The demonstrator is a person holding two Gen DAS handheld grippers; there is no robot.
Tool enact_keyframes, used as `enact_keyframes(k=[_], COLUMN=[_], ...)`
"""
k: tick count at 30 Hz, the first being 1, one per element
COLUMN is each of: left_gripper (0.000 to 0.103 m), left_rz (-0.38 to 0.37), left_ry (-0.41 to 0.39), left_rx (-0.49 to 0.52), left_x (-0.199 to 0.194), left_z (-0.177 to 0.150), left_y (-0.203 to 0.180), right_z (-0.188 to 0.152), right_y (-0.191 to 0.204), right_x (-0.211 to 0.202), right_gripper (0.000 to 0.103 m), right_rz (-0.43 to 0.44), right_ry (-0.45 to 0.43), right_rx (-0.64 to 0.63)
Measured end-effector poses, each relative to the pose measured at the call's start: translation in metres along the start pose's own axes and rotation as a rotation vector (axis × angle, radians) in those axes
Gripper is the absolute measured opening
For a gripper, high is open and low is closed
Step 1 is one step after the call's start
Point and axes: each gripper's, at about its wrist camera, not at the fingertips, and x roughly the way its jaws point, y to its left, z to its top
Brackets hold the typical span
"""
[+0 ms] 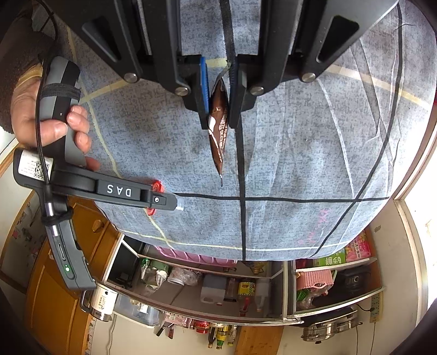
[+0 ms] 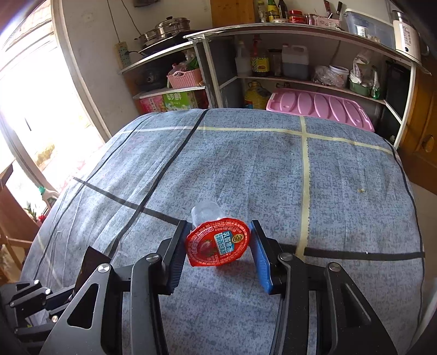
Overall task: Collect trash
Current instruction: 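Grasp the brown chocolate bar with the left tool while the right grasps the red lid, then carry the chocolate bar and red lid over the bin and release both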
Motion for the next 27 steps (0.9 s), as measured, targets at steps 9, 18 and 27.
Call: enact_keyframes(k=[9,18,27], left_gripper=[0.014,0.014,0.014], left_rz=[-0.020,-0.047,-0.092], left_ry=[-0.021,-0.043,-0.056], left_rx=[0.037,0.081,0.131], left_x=[-0.013,-0.027,-0.035], left_z=[0.003,0.002,0.002], left_y=[-0.028,-0.070,-0.117], right_z=[-0.020,-0.044,-0.070], right_y=[-0.006,-0.025,-0.054], right_x=[-0.044,-0.094,-0.142], right_gripper=[0.045,0.045,0.045], right_rz=[0.014,-0.002,-0.036], right_ry=[-0.043,-0.095,-0.153], right_rx=[0.011,0.037,0.092])
